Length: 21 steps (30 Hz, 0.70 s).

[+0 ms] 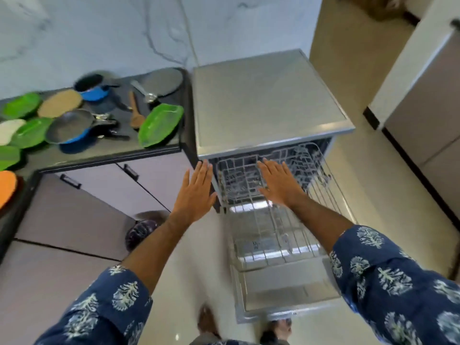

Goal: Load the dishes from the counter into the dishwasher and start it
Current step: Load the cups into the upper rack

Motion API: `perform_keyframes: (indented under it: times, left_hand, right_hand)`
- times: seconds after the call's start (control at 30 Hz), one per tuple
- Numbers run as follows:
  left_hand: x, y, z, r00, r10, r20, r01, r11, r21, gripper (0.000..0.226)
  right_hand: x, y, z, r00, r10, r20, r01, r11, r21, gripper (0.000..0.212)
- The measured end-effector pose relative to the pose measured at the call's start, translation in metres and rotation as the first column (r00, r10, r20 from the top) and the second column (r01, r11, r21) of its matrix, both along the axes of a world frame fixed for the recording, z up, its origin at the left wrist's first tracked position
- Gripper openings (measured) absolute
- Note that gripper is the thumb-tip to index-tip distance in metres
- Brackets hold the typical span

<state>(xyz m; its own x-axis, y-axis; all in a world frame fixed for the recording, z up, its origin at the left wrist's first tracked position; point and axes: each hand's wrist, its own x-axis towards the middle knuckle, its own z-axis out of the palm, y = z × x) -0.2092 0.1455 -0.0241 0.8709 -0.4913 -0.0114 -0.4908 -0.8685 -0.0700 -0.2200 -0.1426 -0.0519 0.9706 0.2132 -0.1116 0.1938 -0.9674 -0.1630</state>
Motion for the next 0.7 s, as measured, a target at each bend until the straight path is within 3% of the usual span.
perform_keyframes:
  times: [0.47, 0.7]
  left_hand:
    - [0.016, 0.284, 0.064, 0.964, 0.258, 0.067, -0.236, 0.942, -0.238, 0.073]
    - [0.029, 0.373, 0.086, 0.942, 0.324, 0.090, -0.284, 0.909, -0.304, 0.071]
  right_hand:
    - [0.081, 0.283, 0.101, 0.961, 0.182, 0.208, -0.176, 0.983, -0.048, 0.075]
    - [0.106, 0.388, 0.134, 0.932, 0.265, 0.246, -0.264, 0.964, -0.039, 0.067]
